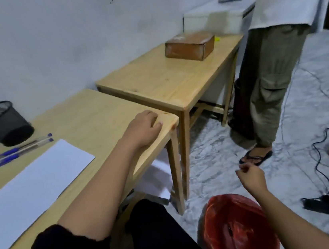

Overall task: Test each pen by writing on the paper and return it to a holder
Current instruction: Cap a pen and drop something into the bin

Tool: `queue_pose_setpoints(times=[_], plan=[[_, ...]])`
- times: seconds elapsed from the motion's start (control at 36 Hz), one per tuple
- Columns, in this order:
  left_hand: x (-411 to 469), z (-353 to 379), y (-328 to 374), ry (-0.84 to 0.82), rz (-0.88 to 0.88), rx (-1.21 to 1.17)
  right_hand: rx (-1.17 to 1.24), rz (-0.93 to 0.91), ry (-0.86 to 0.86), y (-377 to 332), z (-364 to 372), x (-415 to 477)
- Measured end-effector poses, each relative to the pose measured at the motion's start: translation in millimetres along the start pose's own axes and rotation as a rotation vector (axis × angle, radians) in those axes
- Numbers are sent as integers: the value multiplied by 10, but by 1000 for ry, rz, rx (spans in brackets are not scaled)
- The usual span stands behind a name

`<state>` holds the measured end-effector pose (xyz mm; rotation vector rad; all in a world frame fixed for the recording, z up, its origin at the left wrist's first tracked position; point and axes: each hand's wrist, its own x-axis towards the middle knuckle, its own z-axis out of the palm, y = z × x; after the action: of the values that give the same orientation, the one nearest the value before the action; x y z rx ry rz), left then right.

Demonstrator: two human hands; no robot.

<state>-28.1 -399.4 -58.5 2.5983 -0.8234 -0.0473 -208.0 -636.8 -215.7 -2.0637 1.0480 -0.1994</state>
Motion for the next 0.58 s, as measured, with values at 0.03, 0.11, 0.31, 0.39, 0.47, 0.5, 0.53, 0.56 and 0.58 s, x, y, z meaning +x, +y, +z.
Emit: queue_pose_setpoints(times=[0.03, 0.11, 0.31, 0.39, 0.47, 0.5, 0.53, 0.56, 0.58], plan=[[-46, -57, -9, 9, -20, -26, 4, -45, 14, -154, -42, -8], [-238, -298, -86, 54, -70, -84, 61, -174, 51, -672, -142, -138], [-692, -987, -426, 193, -134, -30, 225, -537, -8, -1896, -155, -563], [-982, -1378, -701, 278, -213, -9, 268, -652, -109, -2488, 38, -828], [-1293, -1706, -1052, 339, -296, 24, 319, -769, -197, -3016, 358, -1127], [-1398, -1794, -1183, 357, -325, 29, 343, -803, -224, -3174, 487, -1235], [-1511, -1864, -1315, 374, -359, 27, 358, -835, -264, -3315, 627, -1340], [-1619, -1920, -1442, 395, -396, 18, 352, -866, -312, -3449, 763, -1450], [-1733, -1960, -1568, 413, -441, 18, 338, -902, -362, -3576, 913, -1547]])
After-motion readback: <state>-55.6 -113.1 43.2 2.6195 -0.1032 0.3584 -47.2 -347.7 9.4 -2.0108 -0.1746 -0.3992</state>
